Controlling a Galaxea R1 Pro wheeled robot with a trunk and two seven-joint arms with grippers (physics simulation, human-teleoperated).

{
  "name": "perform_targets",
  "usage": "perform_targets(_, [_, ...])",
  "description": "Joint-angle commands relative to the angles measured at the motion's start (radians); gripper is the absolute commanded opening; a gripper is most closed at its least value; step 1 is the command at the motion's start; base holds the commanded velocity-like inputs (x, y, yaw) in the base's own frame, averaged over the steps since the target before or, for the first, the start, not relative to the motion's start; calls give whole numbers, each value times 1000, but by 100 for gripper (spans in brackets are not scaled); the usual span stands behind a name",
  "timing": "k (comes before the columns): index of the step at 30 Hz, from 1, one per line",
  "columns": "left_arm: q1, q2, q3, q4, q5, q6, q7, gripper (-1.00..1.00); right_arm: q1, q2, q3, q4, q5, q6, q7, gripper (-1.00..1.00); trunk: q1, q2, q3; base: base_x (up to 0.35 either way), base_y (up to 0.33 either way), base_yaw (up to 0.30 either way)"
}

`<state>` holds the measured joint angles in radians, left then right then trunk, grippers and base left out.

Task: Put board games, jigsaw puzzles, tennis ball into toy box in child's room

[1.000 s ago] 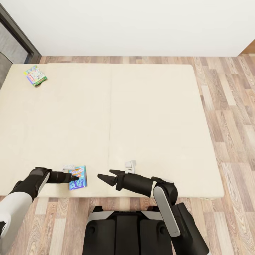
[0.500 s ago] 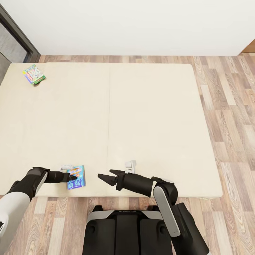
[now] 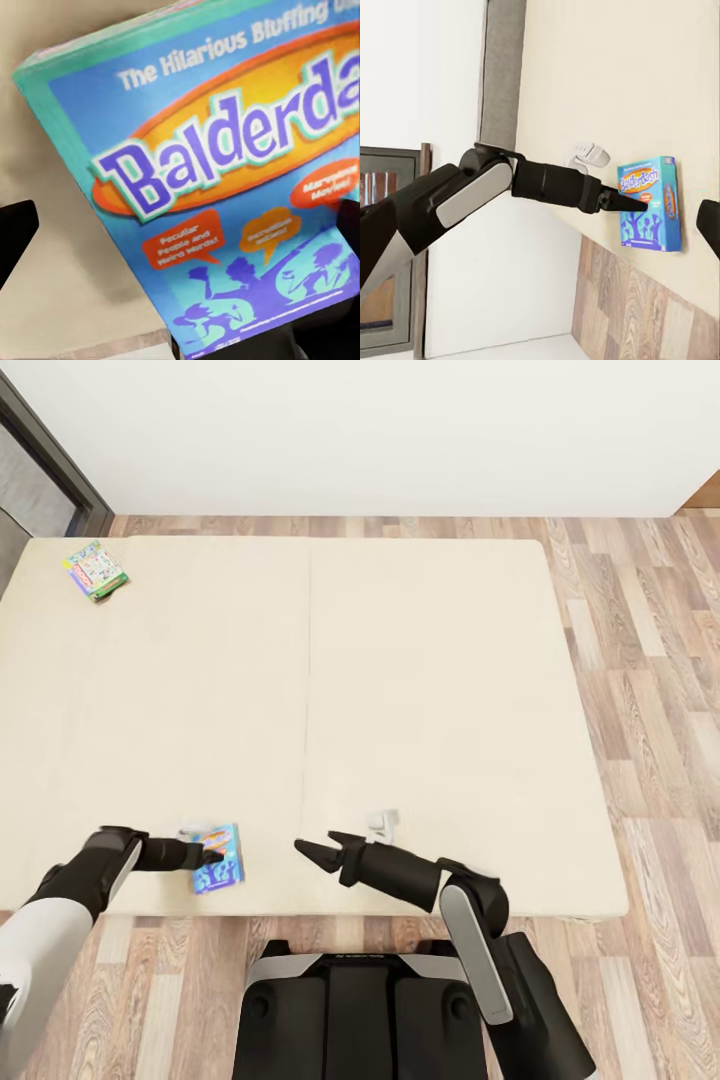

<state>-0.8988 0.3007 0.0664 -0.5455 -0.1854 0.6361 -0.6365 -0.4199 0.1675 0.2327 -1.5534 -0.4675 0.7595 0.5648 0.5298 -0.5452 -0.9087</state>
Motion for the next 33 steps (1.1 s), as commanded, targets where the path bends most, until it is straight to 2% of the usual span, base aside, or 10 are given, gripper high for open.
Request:
perform_targets(1, [0,-7,12,0,-6,-1,-15,100,0,-1,-1,-1,-4,1,-6,100,0,-1,-1,0,0,0])
perform_targets(4, [0,-9,29,0,-6,-18,-32,100,0,-2,-1,-1,-3,-14,-22,100,0,-1,-1,0,0,0])
perform_targets(11, [0,-8,30,1,-6,-35,-71,100,0,-3,-1,-1,-2,-18,-60,100,0,-1,-1,0,0,0])
perform_targets(32, [0,-9,28,1,-7,-35,-189,100,0,-3,-1,-1,-1,-19,-61,100,0,-1,-1,0,0,0])
perform_targets(33, [0,-9,27,1,-7,-35,-226,100,0,-4,-1,-1,-1,-19,-61,100,0,-1,-1,0,0,0])
